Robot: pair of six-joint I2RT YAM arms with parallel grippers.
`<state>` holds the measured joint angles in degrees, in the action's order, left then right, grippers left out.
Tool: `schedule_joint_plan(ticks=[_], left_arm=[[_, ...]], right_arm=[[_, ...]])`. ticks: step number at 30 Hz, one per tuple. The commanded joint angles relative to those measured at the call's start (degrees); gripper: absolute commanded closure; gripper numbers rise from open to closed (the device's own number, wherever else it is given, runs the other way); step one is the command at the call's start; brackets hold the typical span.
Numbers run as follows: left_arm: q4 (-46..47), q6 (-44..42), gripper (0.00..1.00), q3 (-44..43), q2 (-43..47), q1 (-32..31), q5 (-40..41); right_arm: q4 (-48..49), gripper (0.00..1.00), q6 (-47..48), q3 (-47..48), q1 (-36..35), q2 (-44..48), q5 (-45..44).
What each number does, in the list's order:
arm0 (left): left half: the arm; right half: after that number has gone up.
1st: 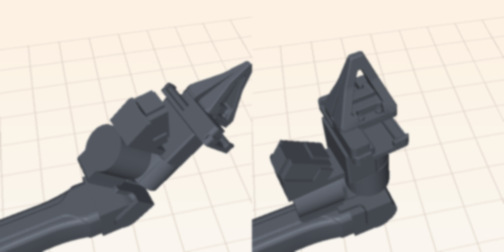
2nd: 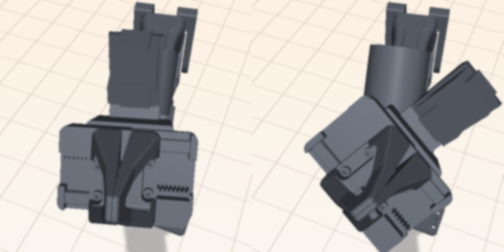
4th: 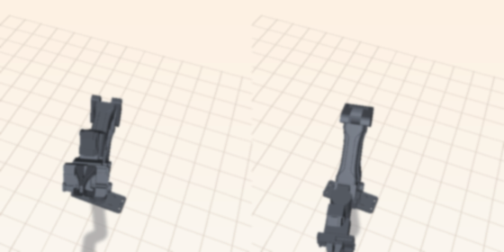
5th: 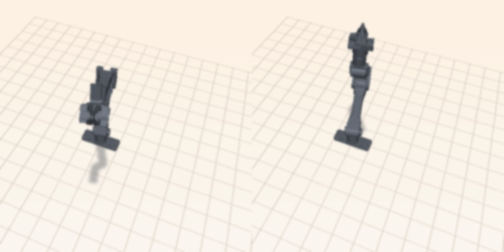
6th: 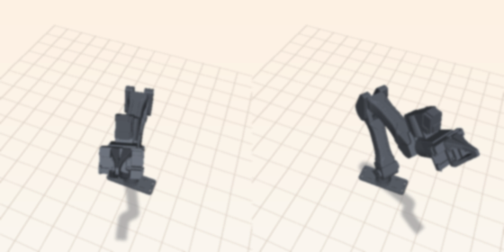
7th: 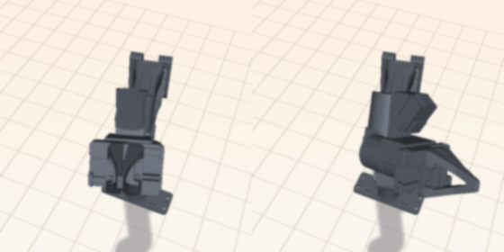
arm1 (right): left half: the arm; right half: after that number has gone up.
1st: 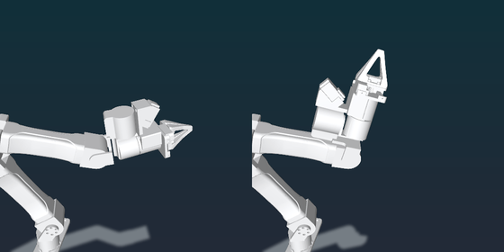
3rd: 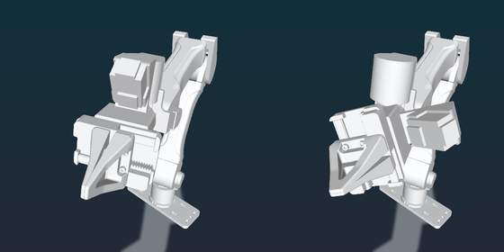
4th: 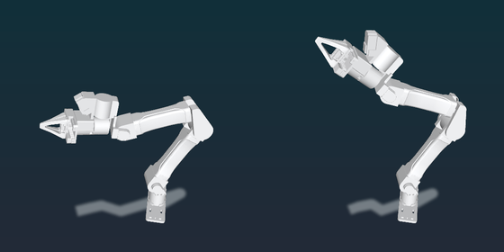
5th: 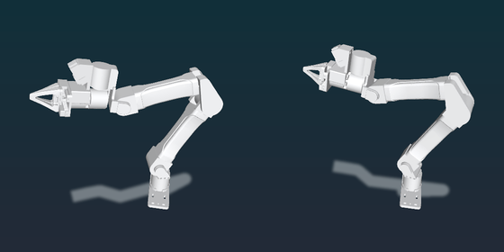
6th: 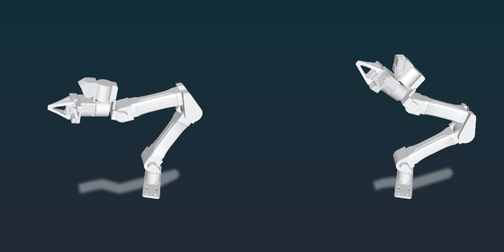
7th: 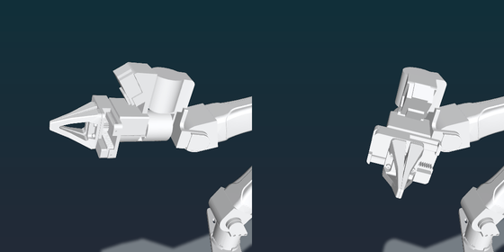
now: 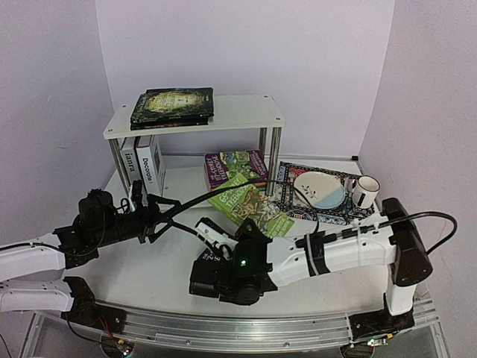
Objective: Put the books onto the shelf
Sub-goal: Pass from the left arm to the right
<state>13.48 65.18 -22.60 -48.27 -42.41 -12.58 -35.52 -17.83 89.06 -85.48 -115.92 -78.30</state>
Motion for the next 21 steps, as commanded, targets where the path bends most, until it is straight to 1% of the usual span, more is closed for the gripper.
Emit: schedule_joint_plan(ticks=[1,4,6,8,12,15,17,19,21], left_arm=[[0.74,-0.49,0.11,0.87,1.90,0.14,1.57],[0.54,-0.80,0.11,0.61,1.79,0.13,1.10],[0.40,-0.92,0.11,0.54,1.92,0.14,0.77],[0.22,-0.94,0.11,0.57,2.32,0.14,0.74],[-0.24,-1.07,0.11,1.19,4.14,0.14,1.49],[-2.33,-1.48,0.11,1.11,6.00,0.14,2.79],[-7.58,-3.01,0.11,-0.67,7.28,0.14,5.01],[-15.44,-5.57,0.12,-3.52,8.93,0.14,7.92],[-21.35,-7.38,0.12,-6.19,11.50,0.14,11.47]], right_arm=[[-2.36,1.00,8.58,1.16,0.68,3.85,-9.03],[-2.09,1.00,11.32,3.45,0.79,4.11,-5.13],[-1.74,1.00,12.50,5.19,0.82,4.82,-0.12],[0.63,1.00,15.79,6.13,0.80,5.76,5.04],[12.39,1.00,28.89,2.87,0.81,8.42,16.39],[20.97,1.00,39.00,-1.06,0.81,8.96,19.78],[28.32,1.00,47.19,-4.13,0.85,8.98,18.68],[37.30,1.00,55.59,-7.66,1.27,9.42,17.98],[44.94,1.00,60.46,-10.68,2.09,10.78,19.57]])
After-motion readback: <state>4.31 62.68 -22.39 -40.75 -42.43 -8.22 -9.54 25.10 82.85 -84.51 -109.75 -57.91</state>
